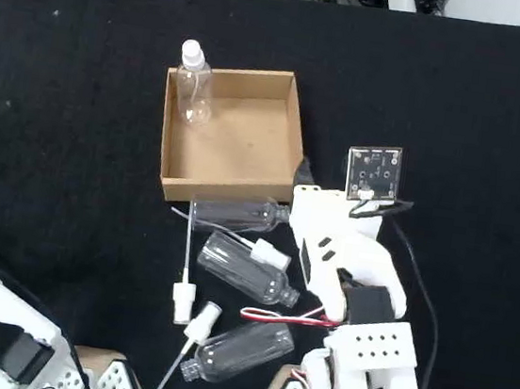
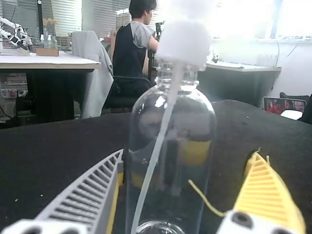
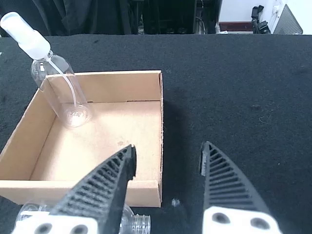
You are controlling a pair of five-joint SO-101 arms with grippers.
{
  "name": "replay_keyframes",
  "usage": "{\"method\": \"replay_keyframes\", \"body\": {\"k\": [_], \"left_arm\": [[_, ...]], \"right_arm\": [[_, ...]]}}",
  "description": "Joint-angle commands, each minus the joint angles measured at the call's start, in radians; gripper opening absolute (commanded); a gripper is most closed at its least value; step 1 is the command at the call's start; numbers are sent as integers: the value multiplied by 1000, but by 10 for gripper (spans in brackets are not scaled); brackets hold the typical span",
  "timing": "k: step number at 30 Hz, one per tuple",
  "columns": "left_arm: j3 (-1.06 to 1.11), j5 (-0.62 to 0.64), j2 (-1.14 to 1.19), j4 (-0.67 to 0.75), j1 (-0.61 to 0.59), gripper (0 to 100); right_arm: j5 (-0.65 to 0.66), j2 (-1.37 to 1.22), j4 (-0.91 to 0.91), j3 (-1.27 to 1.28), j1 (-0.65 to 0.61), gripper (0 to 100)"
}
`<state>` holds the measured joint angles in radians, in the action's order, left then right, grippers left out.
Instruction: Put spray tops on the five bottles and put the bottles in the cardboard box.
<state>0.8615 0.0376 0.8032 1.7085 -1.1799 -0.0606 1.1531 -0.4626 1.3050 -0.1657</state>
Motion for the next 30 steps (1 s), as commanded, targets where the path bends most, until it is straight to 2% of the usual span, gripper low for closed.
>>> {"method": "replay_keyframes", "body": {"k": [1, 6, 14, 25, 27, 30], "left_arm": [[-30, 12, -14, 26, -5, 350], [-18, 12, -66, 28, -10, 351], [139, 14, -316, 21, -7, 350], [223, 5, -391, 20, -1, 350], [266, 5, -443, -29, -1, 352], [302, 8, -574, -178, -4, 354]], "right_arm": [[0, 25, 29, -12, -12, 198], [0, 25, 29, -12, -12, 198], [0, 25, 29, -12, -12, 198], [0, 25, 29, -12, -12, 198], [0, 25, 29, -12, -12, 198], [0, 25, 29, -12, -12, 198]]}}
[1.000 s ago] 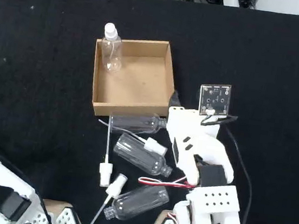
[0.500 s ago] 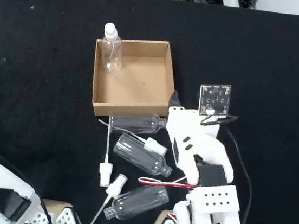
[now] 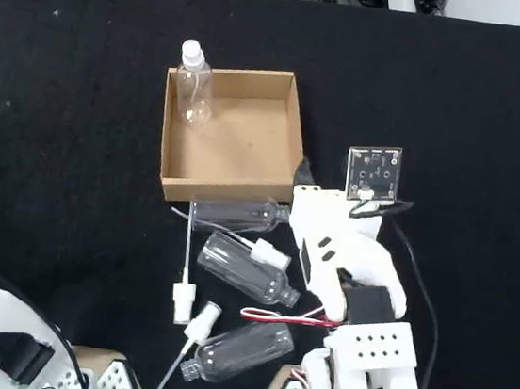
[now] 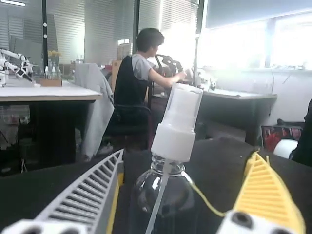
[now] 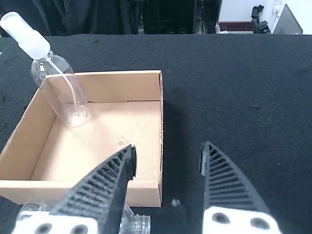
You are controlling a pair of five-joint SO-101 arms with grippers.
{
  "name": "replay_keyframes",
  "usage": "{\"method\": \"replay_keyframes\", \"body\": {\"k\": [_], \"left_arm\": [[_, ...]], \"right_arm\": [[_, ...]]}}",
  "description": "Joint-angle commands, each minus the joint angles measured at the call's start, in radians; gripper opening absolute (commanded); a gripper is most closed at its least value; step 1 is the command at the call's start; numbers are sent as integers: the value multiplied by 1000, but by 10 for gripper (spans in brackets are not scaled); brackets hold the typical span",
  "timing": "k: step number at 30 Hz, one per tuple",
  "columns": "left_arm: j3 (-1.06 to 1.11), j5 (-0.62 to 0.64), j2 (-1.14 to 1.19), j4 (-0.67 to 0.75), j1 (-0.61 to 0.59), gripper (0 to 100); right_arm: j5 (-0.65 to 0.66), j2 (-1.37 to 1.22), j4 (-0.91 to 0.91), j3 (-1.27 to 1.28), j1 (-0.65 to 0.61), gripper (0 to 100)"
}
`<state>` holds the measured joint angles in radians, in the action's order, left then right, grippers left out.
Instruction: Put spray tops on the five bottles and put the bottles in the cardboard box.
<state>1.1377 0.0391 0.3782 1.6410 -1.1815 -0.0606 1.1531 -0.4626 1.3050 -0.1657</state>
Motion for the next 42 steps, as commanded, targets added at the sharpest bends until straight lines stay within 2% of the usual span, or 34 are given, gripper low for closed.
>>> {"method": "replay_keyframes", "body": {"k": [1, 8, 11, 18, 31, 42], "left_arm": [[27, 9, -201, -187, -8, 354], [-35, 51, -509, -660, -54, 353], [-56, 41, -540, -783, -50, 354], [-67, -83, -493, -790, -15, 354], [-259, -80, -250, -790, -13, 354], [-268, -81, -230, -790, -15, 350]], "right_arm": [[0, 25, 29, -12, -12, 198], [0, 25, 29, -12, -12, 198], [0, 25, 29, -12, -12, 198], [0, 25, 29, -12, -12, 198], [0, 25, 28, -12, -12, 198], [0, 25, 28, -12, -12, 198]]}}
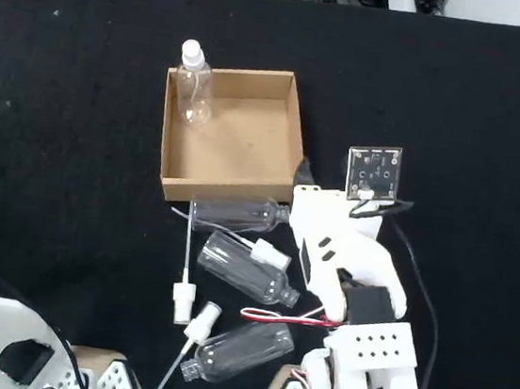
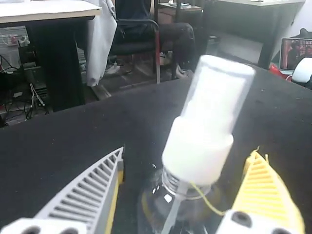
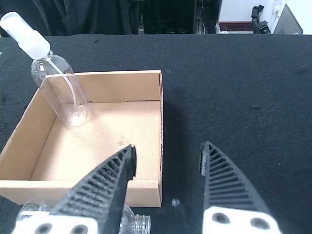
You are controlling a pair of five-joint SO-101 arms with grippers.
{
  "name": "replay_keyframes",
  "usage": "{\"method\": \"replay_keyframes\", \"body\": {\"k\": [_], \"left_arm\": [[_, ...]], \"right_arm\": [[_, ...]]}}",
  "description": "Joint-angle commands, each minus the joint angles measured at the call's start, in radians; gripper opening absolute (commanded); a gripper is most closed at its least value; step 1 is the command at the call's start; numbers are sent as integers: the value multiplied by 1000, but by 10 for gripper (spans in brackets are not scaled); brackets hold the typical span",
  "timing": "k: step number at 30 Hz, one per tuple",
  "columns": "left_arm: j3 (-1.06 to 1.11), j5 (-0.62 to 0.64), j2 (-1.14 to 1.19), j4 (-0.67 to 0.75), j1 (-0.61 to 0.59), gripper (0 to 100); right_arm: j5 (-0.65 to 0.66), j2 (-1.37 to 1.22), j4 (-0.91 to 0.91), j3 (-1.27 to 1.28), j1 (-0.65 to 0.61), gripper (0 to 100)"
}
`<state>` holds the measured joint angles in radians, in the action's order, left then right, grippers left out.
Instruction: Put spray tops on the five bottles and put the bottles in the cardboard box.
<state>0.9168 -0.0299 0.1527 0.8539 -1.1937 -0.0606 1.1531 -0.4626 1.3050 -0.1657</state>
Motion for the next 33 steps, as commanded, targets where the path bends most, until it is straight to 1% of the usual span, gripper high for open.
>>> {"method": "replay_keyframes", "body": {"k": [1, 6, 24, 33], "left_arm": [[-45, -12, -3, -3, -1, 350], [-8, -17, -14, -3, 8, 350], [-2, -12, -9, -2, 21, 350], [45, -18, -12, -2, 41, 350]], "right_arm": [[0, 25, 28, -12, -12, 198], [0, 25, 28, -12, -12, 198], [0, 25, 28, -10, -12, 198], [0, 25, 28, -12, -12, 198]]}}
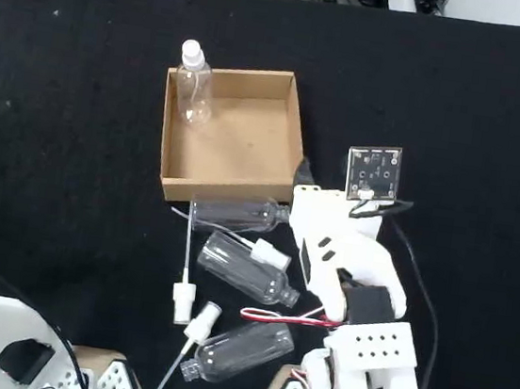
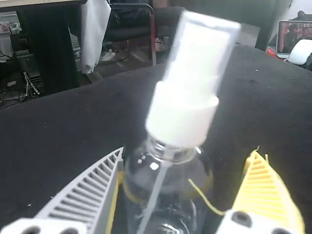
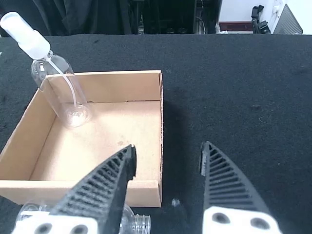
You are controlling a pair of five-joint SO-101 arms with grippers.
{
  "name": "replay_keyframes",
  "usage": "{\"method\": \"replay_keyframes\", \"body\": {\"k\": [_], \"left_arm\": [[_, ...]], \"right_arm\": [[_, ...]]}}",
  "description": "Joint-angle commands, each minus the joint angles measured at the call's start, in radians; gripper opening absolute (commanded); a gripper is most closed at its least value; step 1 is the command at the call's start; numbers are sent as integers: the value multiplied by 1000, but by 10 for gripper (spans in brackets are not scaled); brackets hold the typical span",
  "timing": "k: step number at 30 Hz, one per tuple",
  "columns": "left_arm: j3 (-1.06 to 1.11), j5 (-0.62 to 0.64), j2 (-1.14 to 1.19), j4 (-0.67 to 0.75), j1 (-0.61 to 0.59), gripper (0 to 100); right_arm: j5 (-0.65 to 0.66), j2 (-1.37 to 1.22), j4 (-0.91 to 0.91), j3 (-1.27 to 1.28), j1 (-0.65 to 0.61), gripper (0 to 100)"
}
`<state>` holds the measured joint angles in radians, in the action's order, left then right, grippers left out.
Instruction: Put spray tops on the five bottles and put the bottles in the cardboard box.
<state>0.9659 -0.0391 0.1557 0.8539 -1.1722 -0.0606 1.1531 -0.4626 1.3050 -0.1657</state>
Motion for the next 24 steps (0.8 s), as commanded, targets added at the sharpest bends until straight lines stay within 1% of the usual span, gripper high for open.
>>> {"method": "replay_keyframes", "body": {"k": [1, 3, 4, 9, 12, 17, 24], "left_arm": [[-4, -9, -15, -2, 19, 350], [-5, -9, -17, 5, 21, 350], [-5, -9, -17, 32, 21, 350], [53, -11, -8, 247, 15, 350], [116, -11, -6, 311, 24, 350], [117, -11, -8, 278, 24, 350], [18, -11, -6, 184, -4, 350]], "right_arm": [[0, 25, 28, -10, -12, 198], [0, 25, 28, -10, -12, 198], [0, 25, 28, -10, -12, 198], [0, 25, 28, -10, -12, 198], [0, 25, 28, -10, -12, 198], [0, 25, 26, -10, -12, 198], [0, 25, 26, -10, -12, 198]]}}
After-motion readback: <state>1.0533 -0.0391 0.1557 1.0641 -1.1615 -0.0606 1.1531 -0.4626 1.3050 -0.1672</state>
